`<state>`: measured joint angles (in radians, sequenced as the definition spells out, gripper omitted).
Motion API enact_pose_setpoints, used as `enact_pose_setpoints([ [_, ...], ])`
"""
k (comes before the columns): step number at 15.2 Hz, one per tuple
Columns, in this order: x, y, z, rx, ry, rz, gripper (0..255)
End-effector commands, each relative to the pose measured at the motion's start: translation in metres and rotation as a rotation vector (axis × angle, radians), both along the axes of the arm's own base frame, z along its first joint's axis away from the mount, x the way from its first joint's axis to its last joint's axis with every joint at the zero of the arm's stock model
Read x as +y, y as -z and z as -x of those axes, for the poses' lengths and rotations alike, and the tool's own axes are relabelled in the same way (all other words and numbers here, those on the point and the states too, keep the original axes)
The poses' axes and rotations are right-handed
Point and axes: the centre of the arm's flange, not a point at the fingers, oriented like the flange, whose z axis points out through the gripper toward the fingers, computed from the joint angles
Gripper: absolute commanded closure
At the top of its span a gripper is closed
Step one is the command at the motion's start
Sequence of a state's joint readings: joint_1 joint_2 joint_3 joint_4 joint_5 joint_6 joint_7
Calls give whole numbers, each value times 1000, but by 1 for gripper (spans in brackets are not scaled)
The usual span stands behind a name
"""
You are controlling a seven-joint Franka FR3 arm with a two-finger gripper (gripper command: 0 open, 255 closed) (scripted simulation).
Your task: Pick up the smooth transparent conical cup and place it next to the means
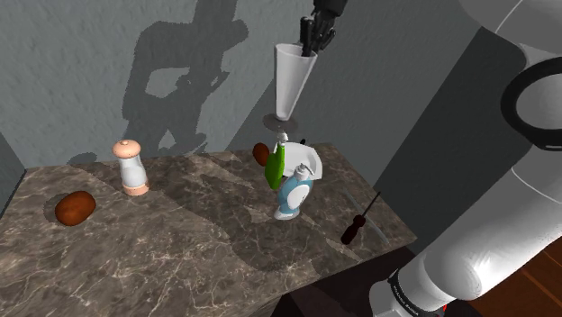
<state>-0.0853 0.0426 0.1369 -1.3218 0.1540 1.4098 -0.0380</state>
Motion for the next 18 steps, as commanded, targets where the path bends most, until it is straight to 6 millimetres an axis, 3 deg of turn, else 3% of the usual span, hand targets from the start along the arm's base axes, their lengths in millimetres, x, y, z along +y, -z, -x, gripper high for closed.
enact_pose_setpoints([
  [1, -24, 2, 7, -1, -2, 0, 255],
  [18, -238, 1, 76, -1, -2, 0, 255],
])
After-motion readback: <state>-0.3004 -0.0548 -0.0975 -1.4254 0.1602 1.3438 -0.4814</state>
